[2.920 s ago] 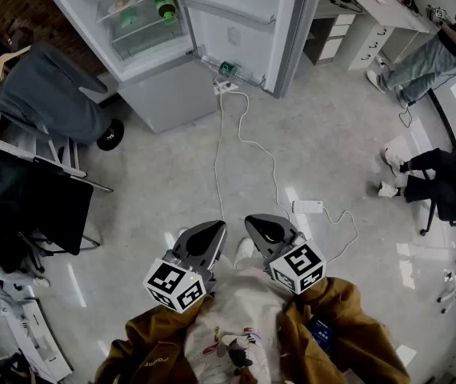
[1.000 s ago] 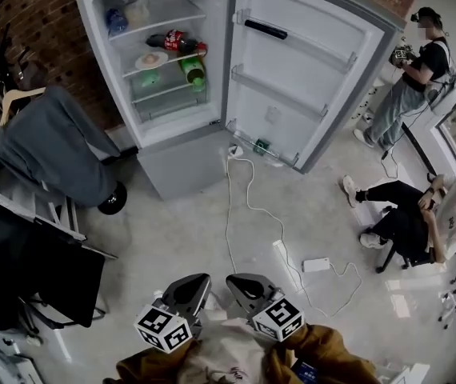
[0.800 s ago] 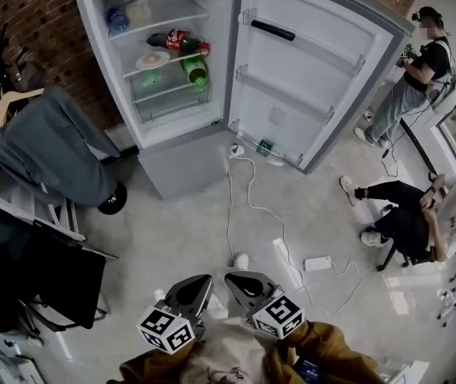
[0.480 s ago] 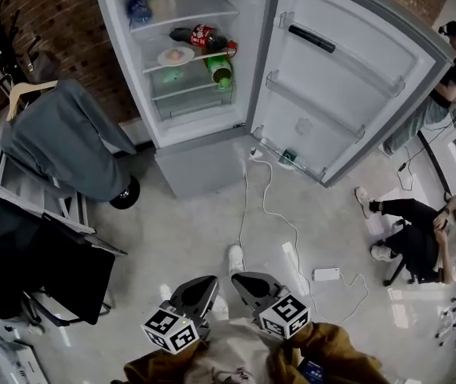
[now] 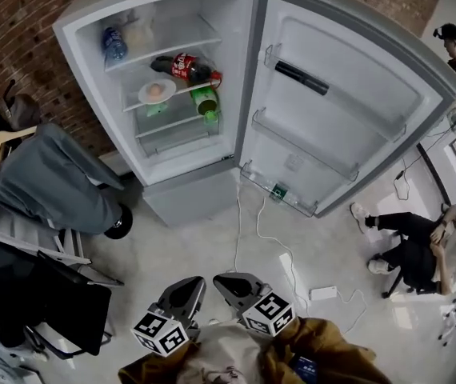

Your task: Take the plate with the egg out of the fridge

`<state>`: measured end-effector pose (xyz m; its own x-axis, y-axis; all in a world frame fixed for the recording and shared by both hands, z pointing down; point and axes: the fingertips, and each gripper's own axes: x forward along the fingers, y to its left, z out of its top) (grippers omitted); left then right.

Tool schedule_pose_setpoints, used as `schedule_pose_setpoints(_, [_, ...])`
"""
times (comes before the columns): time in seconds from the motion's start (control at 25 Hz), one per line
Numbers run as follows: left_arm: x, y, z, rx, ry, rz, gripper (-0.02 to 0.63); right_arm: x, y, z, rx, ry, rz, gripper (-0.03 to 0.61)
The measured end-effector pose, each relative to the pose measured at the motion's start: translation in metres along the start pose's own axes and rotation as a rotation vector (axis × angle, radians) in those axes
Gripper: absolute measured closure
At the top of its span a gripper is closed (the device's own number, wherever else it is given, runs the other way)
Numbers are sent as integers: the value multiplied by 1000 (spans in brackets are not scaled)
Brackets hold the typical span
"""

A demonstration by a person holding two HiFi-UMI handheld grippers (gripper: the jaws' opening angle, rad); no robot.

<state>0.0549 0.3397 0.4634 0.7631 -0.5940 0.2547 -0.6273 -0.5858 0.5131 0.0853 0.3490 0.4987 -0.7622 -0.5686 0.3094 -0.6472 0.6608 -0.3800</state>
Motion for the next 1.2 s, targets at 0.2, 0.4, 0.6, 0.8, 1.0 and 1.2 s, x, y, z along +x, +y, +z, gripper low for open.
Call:
schedule_pose_setpoints(0.2, [39,18,29,6,-5,30,606,14,-44,32,11,-16,17,572])
schedule_pose_setpoints(0.4, [87,20,47,25,1,27,606,16,-83,52,11,-35,33,572])
schedule_pose_setpoints(0.6, [120,30,53,32,-12,51,606,22,-116,61,23,-44,58,572])
schedule_pose_setpoints(0.8, [123,46,53,-4,-9,112,606,34,-133,59,60,-23,97,572])
schedule_pose_setpoints(1.0, [129,60,65,-8,-26,125,606,51,-138,62,70,-8,124,572])
schedule_pose_setpoints(1.2, [142,77,76,-14,-20,117,606,65,-161,71,88,-5,99,572])
